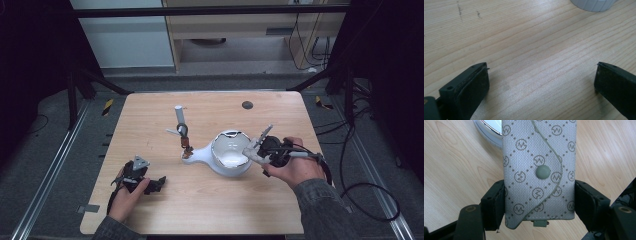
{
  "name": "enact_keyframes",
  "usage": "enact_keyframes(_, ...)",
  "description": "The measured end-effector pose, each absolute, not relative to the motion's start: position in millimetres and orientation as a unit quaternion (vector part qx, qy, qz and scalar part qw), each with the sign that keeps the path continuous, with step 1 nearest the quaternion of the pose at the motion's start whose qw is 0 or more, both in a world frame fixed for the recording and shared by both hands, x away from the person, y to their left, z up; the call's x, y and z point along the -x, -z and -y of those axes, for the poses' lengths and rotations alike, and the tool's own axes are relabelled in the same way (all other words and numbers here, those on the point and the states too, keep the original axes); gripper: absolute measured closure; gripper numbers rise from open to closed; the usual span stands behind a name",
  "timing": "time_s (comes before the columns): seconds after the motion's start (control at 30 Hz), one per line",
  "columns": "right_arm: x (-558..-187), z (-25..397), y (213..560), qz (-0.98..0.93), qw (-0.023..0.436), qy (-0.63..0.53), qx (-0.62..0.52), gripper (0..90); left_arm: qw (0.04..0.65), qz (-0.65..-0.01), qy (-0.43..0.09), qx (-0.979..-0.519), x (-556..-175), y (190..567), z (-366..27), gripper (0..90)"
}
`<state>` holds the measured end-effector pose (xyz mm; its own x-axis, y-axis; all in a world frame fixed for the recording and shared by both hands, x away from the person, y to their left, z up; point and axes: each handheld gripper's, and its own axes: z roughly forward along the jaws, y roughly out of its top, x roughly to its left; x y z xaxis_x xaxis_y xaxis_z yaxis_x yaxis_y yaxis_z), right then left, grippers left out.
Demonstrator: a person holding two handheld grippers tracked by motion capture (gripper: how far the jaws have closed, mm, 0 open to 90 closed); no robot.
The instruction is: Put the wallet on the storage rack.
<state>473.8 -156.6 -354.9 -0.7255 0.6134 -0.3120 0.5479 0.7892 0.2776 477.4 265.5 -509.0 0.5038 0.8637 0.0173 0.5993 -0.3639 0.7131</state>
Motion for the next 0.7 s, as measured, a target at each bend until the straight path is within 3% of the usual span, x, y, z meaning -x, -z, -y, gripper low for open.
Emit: enact_keyframes(0.7, -475.9, 125.3, 356.5, -0.938, 0.201, -0.073, -0.274, 31.0, 0.332, -0.456, -0.199, -0.802, -477.7, 509.0, -265.5, 0.0)
